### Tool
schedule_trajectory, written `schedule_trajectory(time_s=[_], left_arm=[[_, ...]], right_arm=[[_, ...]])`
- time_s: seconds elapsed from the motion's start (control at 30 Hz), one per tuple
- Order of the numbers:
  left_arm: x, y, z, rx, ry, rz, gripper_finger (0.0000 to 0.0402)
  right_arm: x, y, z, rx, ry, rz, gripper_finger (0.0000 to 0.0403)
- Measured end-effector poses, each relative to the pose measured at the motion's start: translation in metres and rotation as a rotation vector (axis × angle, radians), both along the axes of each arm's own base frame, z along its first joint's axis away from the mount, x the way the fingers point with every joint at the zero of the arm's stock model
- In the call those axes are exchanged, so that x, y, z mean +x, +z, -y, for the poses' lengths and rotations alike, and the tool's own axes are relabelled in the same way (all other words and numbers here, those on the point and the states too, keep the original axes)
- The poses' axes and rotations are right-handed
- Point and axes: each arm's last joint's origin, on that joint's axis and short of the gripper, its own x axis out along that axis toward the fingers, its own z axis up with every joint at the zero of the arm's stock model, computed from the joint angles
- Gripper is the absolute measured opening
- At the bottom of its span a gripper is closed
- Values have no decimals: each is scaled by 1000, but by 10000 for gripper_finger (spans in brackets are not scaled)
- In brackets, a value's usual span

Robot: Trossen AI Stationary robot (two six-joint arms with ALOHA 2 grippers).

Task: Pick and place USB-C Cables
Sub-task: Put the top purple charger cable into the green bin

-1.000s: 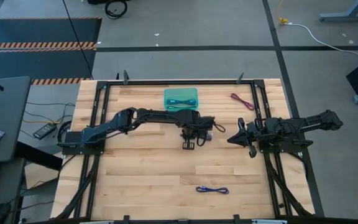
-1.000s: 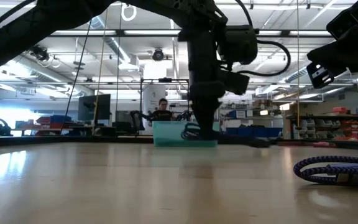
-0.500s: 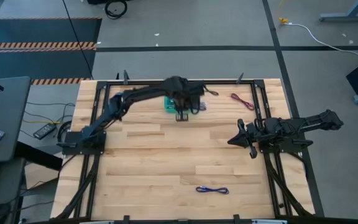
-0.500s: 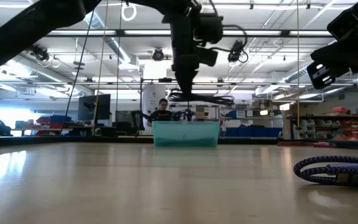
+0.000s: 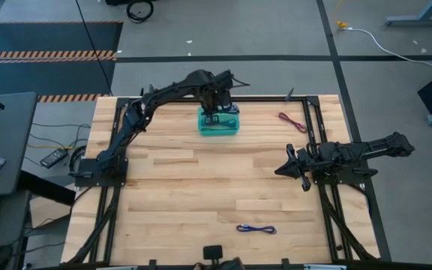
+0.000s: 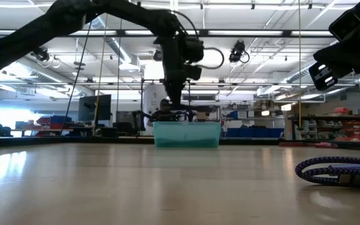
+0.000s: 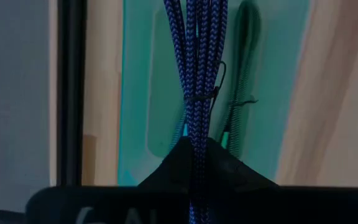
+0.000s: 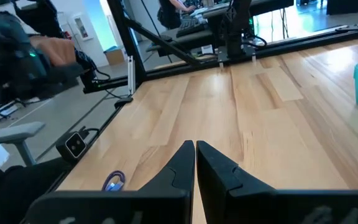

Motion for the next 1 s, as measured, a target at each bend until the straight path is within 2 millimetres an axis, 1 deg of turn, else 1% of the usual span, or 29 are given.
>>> schedule_trajectory(time_s=[0.1,0.2,0.33,0.4,0.47,0.6,0.73,0.87,1.0], left_arm=[[-4,-18,-4,-50,-1,-24,22],[-1,-37,-5,-42,-16,-16,22],[1,-49,-8,-15,-29,9,23],[-1,-56,-10,-4,-17,-3,35],[-6,-62,-15,-8,6,-19,56],[-14,-68,-22,-17,54,-42,107],[-14,-68,-23,-15,65,-38,149],[-12,-68,-20,-18,59,-40,173],[-10,-65,-16,1,40,-57,183]], right_arm=[[0,-1,0,-1,0,-5,23],[0,-1,0,-3,1,-8,23],[0,-1,0,-11,1,-6,23],[0,-1,0,-12,2,-6,23],[0,-1,0,-13,1,-5,23],[0,-1,0,-23,2,-2,23],[0,-1,0,-34,0,0,23],[0,-1,1,-40,-6,2,23],[0,-1,1,-40,-8,2,23]])
